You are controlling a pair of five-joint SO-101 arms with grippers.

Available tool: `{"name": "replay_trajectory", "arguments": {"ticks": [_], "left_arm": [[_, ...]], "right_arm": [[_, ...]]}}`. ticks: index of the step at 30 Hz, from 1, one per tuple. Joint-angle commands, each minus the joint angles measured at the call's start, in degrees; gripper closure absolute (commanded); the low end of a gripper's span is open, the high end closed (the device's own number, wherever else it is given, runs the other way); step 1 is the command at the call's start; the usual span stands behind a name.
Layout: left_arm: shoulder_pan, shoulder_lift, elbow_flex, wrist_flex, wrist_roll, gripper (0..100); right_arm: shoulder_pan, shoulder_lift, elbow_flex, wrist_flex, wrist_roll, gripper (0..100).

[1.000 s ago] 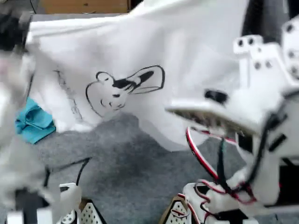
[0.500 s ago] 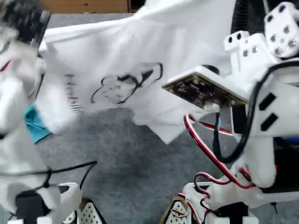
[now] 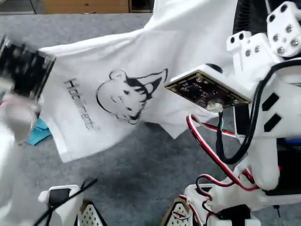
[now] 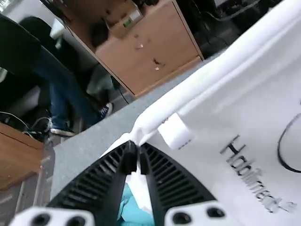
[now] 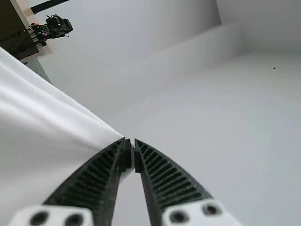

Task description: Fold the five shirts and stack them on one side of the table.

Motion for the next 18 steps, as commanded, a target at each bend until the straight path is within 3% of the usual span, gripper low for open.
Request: {"name": "replay_trajectory", "arguments": {"ticks": [1,9,18], "left_arm": [[-0.9,0.2,-0.1,-1.4,-0.3,98],[-1.1,-0.3,-0.2,-6.3,-0.3,98],[-2.3,-0.4,-8.4,-6.3,1.8,98]], "right_arm": [[0.9,-0.3,-4.2,-0.5,0.3,99.6],[1.2,-0.3,-12.7,0.1,0.3,99.6],[8.8,-0.3,-20.1,0.1,0.3,99.6]]}}
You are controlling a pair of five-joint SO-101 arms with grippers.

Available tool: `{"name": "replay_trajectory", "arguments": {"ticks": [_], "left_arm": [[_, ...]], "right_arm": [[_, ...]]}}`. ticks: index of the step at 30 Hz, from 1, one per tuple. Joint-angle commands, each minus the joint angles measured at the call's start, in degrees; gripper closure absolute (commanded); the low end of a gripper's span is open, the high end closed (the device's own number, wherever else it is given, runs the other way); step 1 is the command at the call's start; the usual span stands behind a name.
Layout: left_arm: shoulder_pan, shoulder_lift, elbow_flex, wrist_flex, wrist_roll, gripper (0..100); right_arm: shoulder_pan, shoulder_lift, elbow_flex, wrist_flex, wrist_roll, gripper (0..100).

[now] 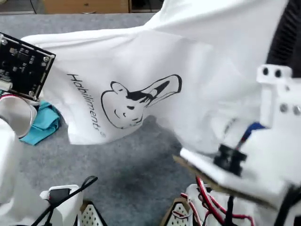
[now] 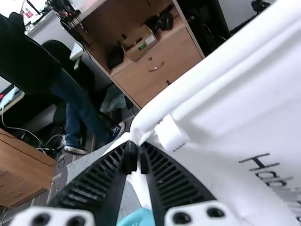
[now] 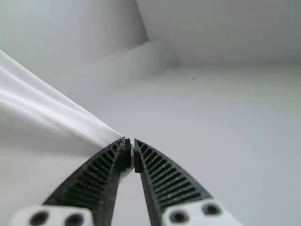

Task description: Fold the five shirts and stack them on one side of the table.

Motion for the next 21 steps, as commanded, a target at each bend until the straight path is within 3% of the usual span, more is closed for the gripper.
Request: {"name": "replay_trajectory", "arguments": {"ticks": [1,7,14,21], "left_arm": [[-3.1,-0.4,-6.8,-0.8,2.2,98],[-4.7,0.1,-6.0,-0.8,2.2,98],[-4.3,-0.3,14.0,-1.1,2.0,98],[-2.5,0.3,31.4,-1.2,-1.7,98]], "right_arm": [[4.5,-0.3,-3.2,0.1,0.3,99.6],[6.7,0.0,-3.2,7.1,0.4,99.6],[2.5,2.0,5.4,18.4,0.3,99.6],[-3.8,3.2,18.1,16.0,-4.8,99.6]]}}
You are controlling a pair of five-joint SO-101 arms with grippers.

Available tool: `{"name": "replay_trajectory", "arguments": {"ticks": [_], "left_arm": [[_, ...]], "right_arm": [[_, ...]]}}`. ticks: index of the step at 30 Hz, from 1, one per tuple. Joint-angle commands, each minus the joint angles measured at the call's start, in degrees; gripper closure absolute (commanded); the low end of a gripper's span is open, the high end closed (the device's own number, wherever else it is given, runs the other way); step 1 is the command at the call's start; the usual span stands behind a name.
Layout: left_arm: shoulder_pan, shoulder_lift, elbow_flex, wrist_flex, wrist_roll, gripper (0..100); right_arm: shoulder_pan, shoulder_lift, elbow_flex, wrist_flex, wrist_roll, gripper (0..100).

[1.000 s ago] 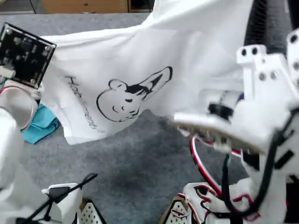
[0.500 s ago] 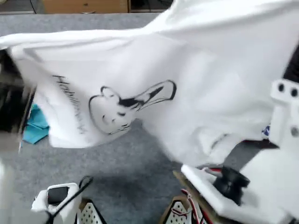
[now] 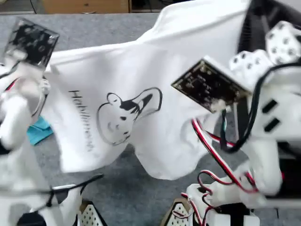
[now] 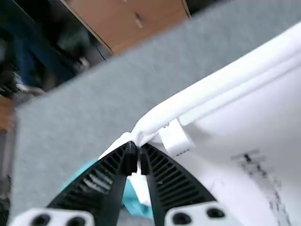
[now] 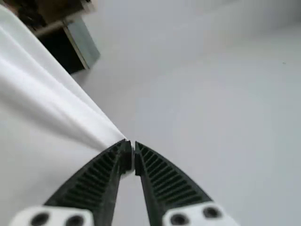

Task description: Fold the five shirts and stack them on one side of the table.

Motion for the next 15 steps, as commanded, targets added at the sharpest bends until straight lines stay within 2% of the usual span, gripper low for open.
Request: {"name": "replay_trajectory", "arguments": {"ticks": [1,3,8,15], "left_arm": [[1.3,0.0,7.7,-1.3,-3.3,98],[1.4,0.0,12.0,-5.2,-3.6,98],[1.2,0.0,24.5,-24.4,-2.0,98],[1.3,0.0,37.7,-45.4,-2.2,98]], "right_arm": [[-3.3,0.8,5.8,-3.7,-2.5,99.6],[-5.1,1.5,9.9,-6.5,-3.5,99.6],[-7.0,3.5,20.3,-14.2,-5.8,99.6],[-6.7,5.0,33.4,-28.4,-7.0,99.6]]}}
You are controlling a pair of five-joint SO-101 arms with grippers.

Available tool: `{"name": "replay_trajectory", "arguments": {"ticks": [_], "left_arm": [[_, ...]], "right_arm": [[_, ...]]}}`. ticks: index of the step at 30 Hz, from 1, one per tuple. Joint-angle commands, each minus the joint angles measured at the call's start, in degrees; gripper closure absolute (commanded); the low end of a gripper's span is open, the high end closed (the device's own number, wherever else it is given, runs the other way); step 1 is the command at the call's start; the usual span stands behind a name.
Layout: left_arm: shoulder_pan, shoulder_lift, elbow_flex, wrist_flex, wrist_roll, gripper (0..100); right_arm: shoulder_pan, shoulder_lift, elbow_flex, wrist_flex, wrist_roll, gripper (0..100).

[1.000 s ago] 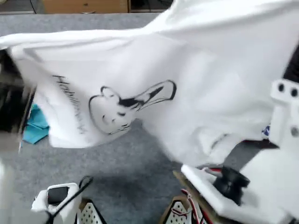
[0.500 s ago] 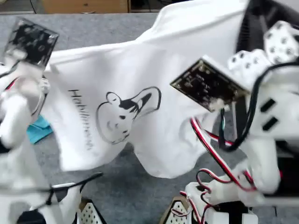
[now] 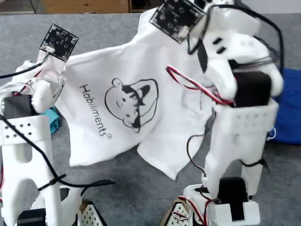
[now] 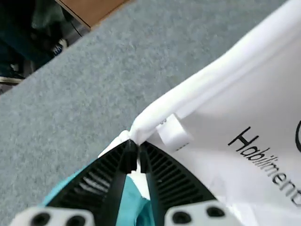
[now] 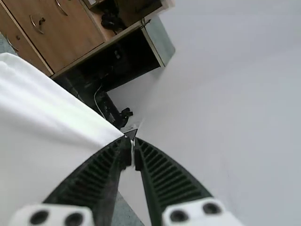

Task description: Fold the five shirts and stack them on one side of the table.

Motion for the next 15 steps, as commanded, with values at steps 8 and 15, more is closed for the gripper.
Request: {"name": "replay_trajectory", "arguments": {"ticks": [8,15], "left_arm": [[0.4,10.0,7.4,-32.7,0.1,98],[0.3,27.6,-6.6,-42.5,-3.2,98]], "right_arm": [[-1.5,6.8,15.0,-33.2,3.6,99.6],[-3.2,19.9,8.7,-47.0,9.2,99.6]]}}
